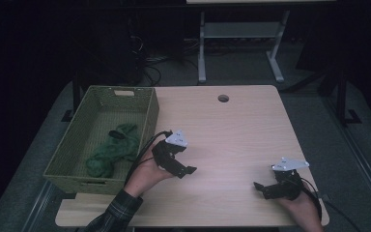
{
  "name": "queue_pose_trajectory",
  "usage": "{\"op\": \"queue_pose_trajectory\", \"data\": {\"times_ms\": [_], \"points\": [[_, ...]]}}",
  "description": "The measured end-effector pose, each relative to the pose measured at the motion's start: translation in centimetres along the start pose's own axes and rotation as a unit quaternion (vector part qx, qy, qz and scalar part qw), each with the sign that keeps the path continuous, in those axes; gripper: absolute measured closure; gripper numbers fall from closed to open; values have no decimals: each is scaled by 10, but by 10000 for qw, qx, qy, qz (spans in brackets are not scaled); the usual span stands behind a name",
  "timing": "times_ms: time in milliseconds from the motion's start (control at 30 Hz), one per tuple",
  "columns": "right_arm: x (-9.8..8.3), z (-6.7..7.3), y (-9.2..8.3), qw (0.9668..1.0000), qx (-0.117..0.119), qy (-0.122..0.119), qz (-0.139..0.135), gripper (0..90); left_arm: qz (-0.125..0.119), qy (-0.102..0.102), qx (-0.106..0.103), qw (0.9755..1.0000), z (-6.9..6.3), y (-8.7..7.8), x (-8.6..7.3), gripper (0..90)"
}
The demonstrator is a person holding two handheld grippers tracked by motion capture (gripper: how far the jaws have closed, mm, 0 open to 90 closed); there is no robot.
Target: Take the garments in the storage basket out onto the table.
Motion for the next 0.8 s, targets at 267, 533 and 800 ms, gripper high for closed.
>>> {"op": "queue_pose_trajectory", "data": {"times_ms": [267,533,800], "points": [[0,-1,0,10000,-8,-30,-17,24,-30,43,-152,9999,2,-11,10,142],[0,-1,0,10000,-4,-33,-20,24,-35,53,-125,9999,10,-25,14,142],[0,0,0,10000,-4,-29,-18,24,-99,17,-34,9999,17,-39,13,141]]}}
Point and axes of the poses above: each handheld gripper's, and its own axes: y roughly forward along the jaws, x roughly out of its top, z roughly to its left, the point moved 9 cm from there along y, roughly forward along the jaws, and after that the axes turned 1 degree about y, right-handed, at the moved point
